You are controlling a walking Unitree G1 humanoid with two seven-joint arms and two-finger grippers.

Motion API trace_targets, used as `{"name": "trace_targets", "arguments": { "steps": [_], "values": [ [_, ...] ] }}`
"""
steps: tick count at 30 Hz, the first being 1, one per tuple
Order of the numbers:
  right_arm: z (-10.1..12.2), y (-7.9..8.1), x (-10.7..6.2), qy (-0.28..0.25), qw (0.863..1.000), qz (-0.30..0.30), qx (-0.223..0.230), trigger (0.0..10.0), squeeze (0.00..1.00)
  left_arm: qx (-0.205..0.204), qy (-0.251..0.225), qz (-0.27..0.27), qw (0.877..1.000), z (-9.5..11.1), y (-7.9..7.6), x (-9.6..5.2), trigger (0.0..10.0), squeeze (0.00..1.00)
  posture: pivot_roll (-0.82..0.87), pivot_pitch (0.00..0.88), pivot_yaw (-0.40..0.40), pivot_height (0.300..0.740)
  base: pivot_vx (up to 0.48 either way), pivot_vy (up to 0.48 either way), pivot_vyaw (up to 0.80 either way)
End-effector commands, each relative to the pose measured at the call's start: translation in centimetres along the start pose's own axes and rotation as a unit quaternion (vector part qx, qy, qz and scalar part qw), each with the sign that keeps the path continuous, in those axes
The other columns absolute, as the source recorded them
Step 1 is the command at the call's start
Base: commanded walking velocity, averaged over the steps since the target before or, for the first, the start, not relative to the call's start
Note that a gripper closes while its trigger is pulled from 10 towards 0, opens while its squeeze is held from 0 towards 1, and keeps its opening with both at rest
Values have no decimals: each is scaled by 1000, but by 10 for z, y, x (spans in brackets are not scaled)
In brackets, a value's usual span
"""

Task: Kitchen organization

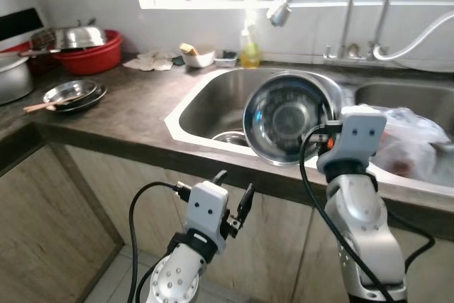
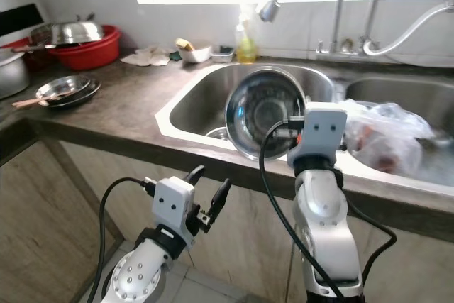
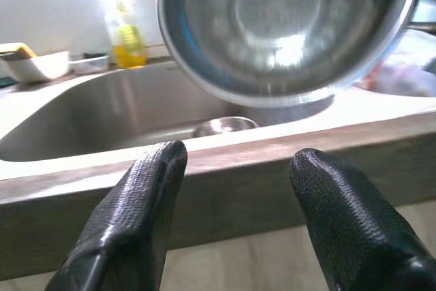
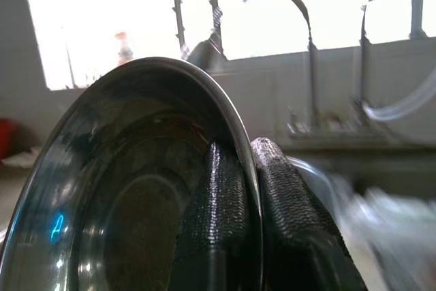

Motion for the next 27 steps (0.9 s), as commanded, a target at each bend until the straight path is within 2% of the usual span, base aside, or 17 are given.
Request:
{"name": "trace_targets", "arguments": {
  "steps": [1, 6, 12, 20, 24, 27],
  "values": [
    [-5, 2, 10, 24, 1000, 12, -1, 10000, 0, 9, 1, 10, 1000, 0, 6, -2, 10000, 0, -28, 9, 13, 740, 322, 0, 0],
    [-9, -5, 26, 33, 999, 15, -31, 10000, 0, 9, 2, 10, 1000, 0, 6, -2, 10000, 0, -30, 7, 12, 740, 320, 0, 0],
    [-17, 1, 46, 67, 995, 41, -64, 10000, 0, 12, 2, 11, 1000, 1, 6, -2, 10000, 0, -22, 16, 10, 740, 316, 0, 0],
    [-23, 9, 61, 94, 990, 71, -79, 10000, 0, 10, -1, 12, 1000, 2, 6, -1, 10000, 0, -20, 28, 3, 740, 307, 0, 0],
    [-35, 8, 69, 140, 985, 68, -74, 10000, 0, 6, 3, 15, 1000, 1, 6, -1, 10000, 0, -18, 34, -1, 740, 0, 0, 0],
    [-40, 8, 70, 155, 982, 70, -78, 10000, 0, 6, 3, 16, 1000, 1, 6, -1, 10000, 0, -19, 35, -1, 740, 0, 0, 0]
  ]
}}
Point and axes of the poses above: a point about 5 cm out from each wrist's last joint towards the gripper, its own x axis pointing out of the wrist towards the gripper, its own z axis along the axis of the wrist's last joint, y = z × x, the point moved 1 cm from there along x, pointing out of the wrist towards the gripper, and after that the axes turned 14 degrees about -x, right-handed, at the moved point
